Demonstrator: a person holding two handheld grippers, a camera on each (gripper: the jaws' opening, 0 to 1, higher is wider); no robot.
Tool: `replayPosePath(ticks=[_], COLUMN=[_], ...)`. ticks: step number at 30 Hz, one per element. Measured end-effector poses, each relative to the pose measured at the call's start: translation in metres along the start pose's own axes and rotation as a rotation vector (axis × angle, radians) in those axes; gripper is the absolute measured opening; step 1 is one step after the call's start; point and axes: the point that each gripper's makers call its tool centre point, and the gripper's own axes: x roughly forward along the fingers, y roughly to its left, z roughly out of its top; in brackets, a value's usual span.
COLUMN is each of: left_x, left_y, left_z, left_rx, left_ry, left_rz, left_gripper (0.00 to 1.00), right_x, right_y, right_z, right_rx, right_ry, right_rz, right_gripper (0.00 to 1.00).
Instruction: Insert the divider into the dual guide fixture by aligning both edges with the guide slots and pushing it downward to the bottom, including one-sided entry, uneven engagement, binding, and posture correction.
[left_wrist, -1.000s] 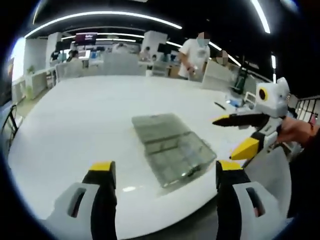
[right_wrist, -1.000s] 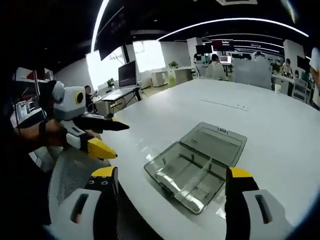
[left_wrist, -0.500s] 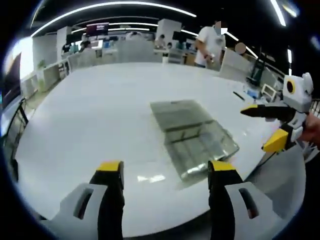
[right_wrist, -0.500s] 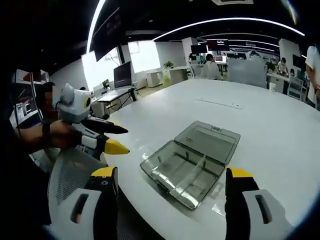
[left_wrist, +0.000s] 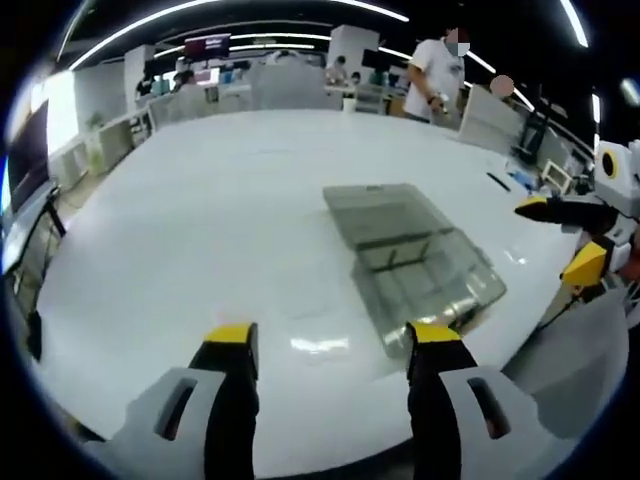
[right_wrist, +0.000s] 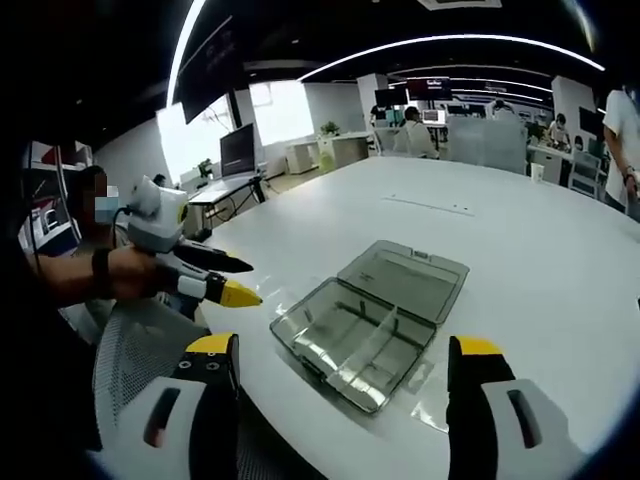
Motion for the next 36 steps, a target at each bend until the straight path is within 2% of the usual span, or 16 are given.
replayPosePath(ticks=[12, 15, 18, 21, 26, 28, 32, 36], left_x=[0.014, 0.020, 0.024, 0.029, 0.037, 0.040, 0.043, 0.048], left_y=[0.001, 0.001, 0.000, 0.000, 0.001, 0.002, 0.005, 0.005], left_z=[-0.007, -0.014, -0.016, -0.019, -0.026, -0.029, -0.032, -0.036], left_rx=[0.028, 0.065, 0.059, 0.092, 0.114, 0.106, 0.107, 0.106], left_ry=[0.052, 0.091, 0.098, 0.124, 0.162, 0.178, 0.192, 0.205], left_rz=[0.032, 0.042, 0.041, 0.052, 0.060, 0.061, 0.077, 0.078], left_gripper=[0.48, 0.48, 0.47, 0.46, 0.45, 0.41, 0.42, 0.42], right_x=[-0.003, -0.006, -0.007, -0.008, -0.008, -0.009, -0.010, -0.009], right_y=[-0.003, -0.006, -0.010, -0.013, -0.015, -0.016, -0.021, -0.023], right_z=[-0.007, -0.006, -0.008, -0.012, -0.012, -0.014, -0.014, -0.016], right_rx=[0.035, 0.050, 0.049, 0.078, 0.078, 0.078, 0.115, 0.107], right_ry=[0.018, 0.007, 0.012, 0.026, 0.021, 0.029, 0.022, 0.032], right_rz=[0.003, -0.002, -0.006, -0.008, -0.012, -0.016, -0.016, -0.020], right_gripper=[0.82, 0.81, 0.81, 0.81, 0.80, 0.80, 0.79, 0.79])
